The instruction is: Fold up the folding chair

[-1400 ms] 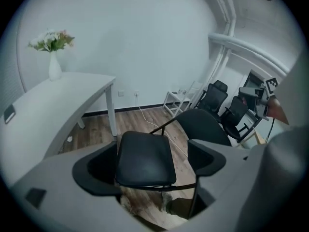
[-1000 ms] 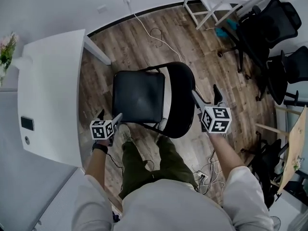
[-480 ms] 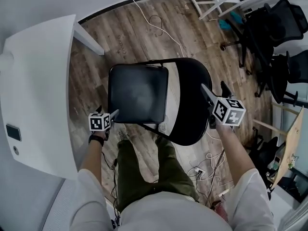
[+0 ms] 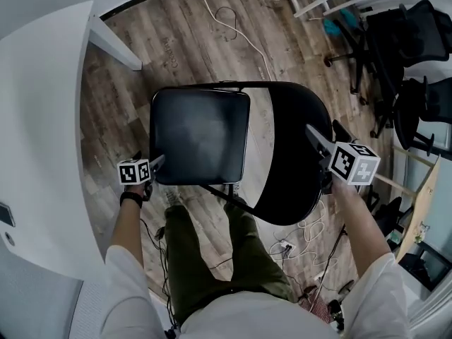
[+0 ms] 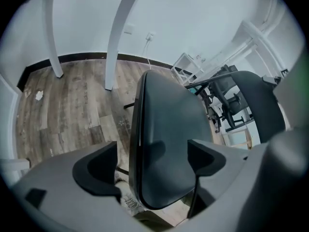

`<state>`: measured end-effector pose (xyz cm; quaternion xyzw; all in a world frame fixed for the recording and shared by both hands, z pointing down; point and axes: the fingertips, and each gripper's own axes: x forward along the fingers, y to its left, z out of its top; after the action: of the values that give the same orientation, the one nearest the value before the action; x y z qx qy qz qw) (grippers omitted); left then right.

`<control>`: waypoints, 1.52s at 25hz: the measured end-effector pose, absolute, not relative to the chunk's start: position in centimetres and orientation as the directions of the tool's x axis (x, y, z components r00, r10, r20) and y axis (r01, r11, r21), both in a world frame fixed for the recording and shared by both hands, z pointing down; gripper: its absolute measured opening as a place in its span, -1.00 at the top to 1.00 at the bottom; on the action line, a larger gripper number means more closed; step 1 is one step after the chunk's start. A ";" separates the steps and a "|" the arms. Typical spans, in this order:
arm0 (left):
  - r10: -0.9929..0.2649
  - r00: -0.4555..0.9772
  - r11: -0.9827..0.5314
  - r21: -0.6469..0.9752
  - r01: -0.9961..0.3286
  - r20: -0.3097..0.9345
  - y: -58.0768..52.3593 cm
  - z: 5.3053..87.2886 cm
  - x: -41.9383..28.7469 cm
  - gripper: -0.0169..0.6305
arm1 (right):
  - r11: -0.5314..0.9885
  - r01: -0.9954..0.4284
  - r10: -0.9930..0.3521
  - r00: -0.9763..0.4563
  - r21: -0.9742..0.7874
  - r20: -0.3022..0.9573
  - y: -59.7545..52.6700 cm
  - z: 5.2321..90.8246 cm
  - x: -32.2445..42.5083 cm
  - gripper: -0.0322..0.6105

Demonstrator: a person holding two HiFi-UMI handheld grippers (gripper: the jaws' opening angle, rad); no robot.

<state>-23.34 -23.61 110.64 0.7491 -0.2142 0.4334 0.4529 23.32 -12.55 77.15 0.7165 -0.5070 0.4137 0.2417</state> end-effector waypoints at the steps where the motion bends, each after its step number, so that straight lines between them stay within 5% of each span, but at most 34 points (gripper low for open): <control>1: 0.081 0.543 -0.490 0.508 -0.708 0.836 -23.7 111.4 -23.2 -0.44 | -0.373 -0.924 -0.517 0.138 -0.077 0.845 -12.6 77.7 23.4 -0.44; 11: 0.255 0.691 -0.404 0.724 -0.560 0.677 -23.0 115.4 -20.6 -0.44 | -0.420 -0.887 -0.473 0.034 -0.191 0.880 -13.9 79.8 23.7 -0.40; 14: 0.252 0.747 -0.336 0.779 -0.529 0.615 -23.5 116.3 -19.3 -0.44 | -0.436 -0.858 -0.466 -0.044 -0.272 0.884 -14.5 80.4 23.9 0.15; 20: 0.337 0.805 -0.225 0.873 -0.434 0.487 -23.3 117.1 -18.5 -0.44 | -0.318 -0.788 -0.523 -0.317 -0.527 0.791 -16.2 80.5 21.8 0.42; 29: 0.323 0.788 -0.268 0.849 -0.455 0.524 -22.4 115.5 -17.7 -0.36 | -0.355 -0.789 -0.487 -0.301 -0.501 0.820 -15.1 79.5 22.3 0.65; 38: 0.336 0.736 -0.357 0.803 -0.478 0.588 -19.2 109.3 -14.4 -0.21 | -0.368 -0.792 -0.473 -0.291 -0.487 0.831 -14.3 75.9 23.0 0.67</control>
<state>-14.38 -19.24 109.29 0.7407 -0.0480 0.3602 0.5651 23.00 -14.29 75.87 0.5797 -0.5457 0.5898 0.1352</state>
